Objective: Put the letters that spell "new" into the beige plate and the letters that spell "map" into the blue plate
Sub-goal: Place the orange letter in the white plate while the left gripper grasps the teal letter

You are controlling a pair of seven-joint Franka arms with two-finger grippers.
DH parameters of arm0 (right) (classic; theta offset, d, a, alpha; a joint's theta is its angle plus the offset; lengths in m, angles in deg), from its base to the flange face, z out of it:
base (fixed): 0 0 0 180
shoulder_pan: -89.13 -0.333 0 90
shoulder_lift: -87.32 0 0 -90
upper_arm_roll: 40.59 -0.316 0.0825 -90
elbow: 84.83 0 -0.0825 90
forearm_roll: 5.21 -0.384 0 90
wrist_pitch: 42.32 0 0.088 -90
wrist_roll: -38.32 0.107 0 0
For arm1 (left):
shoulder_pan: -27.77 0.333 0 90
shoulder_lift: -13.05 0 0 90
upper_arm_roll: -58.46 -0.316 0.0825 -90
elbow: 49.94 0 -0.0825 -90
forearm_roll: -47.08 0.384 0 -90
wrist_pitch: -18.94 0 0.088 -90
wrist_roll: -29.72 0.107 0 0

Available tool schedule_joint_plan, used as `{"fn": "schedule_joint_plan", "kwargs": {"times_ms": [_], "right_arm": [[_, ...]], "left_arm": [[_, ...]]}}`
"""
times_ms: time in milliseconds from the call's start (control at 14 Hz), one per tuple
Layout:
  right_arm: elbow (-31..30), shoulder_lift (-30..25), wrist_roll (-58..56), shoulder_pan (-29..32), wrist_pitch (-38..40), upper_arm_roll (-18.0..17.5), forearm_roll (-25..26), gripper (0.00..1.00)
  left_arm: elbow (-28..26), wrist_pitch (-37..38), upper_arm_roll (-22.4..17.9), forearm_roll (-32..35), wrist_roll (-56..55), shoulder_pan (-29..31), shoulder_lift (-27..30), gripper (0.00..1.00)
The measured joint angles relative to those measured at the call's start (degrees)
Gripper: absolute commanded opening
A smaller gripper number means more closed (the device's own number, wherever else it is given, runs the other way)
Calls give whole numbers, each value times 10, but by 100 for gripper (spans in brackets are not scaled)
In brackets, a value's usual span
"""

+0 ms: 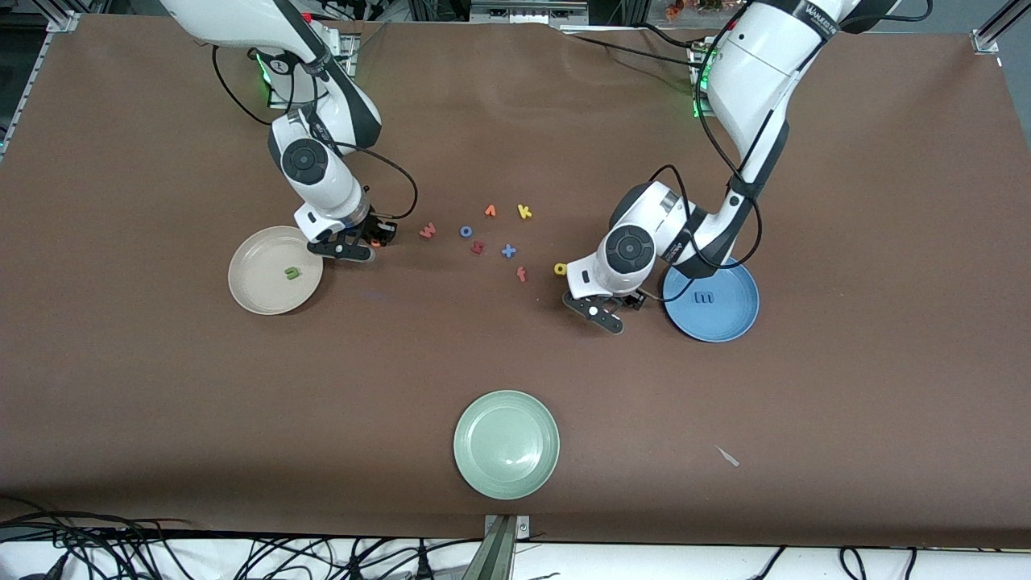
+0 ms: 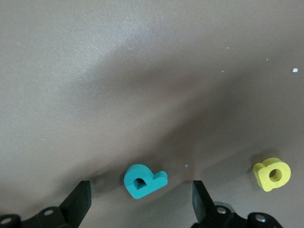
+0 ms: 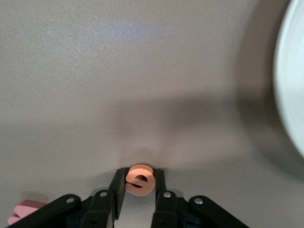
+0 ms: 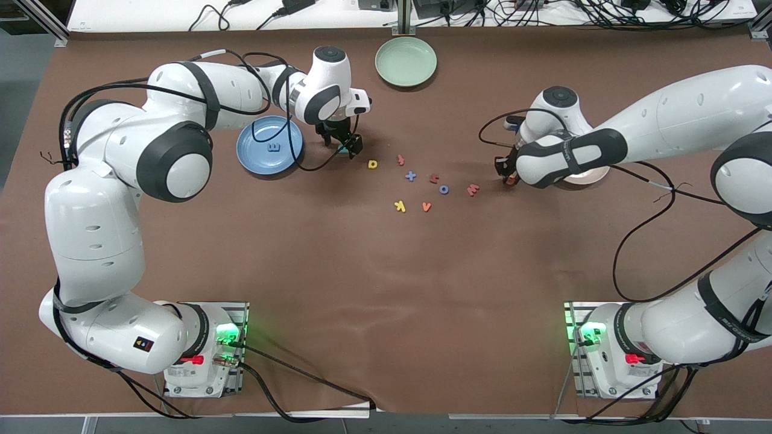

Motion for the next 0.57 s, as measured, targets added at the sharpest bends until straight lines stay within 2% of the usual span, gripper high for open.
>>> {"fn": "schedule_joint_plan", "kwargs": {"times_ms": [71,285,427,498,570], "right_arm": [[13,-7,-26,0,31,14,0,14],[59,-28,-132,3,127,67,0,14],[83,-34,-202,5,163,100,0,19],[91,-35,-231,5,175,113,0,48],[96,-35,-256,5,185,123,0,90]], "left_arm": [[0,0,0,0,-4,-2,0,81],[0,-2,0,0,-10,-4,0,75],[0,-2,0,0,-11,-4,0,46],[0,-2,0,0,-11,-4,0,35],[1,-2,-1,0,-12,-4,1,26]]}}
